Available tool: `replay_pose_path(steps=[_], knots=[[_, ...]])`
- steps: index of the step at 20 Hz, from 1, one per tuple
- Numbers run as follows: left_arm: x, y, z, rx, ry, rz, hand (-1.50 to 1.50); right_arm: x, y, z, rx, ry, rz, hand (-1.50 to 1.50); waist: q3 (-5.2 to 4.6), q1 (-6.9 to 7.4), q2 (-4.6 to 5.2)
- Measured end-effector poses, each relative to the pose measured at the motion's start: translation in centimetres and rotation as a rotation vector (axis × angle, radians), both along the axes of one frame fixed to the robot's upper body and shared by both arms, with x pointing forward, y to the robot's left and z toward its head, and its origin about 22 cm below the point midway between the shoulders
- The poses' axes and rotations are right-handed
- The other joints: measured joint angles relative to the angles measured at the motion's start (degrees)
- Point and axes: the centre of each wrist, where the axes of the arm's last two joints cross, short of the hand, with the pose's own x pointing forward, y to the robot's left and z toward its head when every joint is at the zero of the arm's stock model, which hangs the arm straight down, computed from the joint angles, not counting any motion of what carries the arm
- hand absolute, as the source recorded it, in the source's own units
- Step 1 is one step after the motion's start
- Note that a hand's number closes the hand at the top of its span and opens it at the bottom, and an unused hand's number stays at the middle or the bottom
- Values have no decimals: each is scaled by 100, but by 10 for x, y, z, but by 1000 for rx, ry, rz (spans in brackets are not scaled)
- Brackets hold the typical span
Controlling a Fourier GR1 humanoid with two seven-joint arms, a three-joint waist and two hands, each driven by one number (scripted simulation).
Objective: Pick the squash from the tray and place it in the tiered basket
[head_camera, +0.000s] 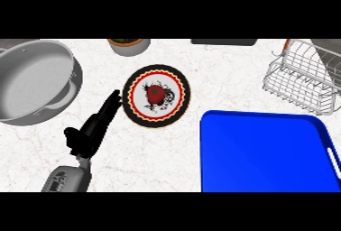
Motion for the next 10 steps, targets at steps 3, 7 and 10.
replay_pose_path(steps=[3,7,10], knots=[[-1,1,-1,-1,1,-5,0,16,15,-12,10,7,13,150,1,-5,3],[-4,3,-2,0,-8,-6,0,28,26,-21,53,7,42,150,2,7,9],[-5,1,-4,-6,-3,0,0,37,39,-30,104,12,64,150,2,-26,0]])
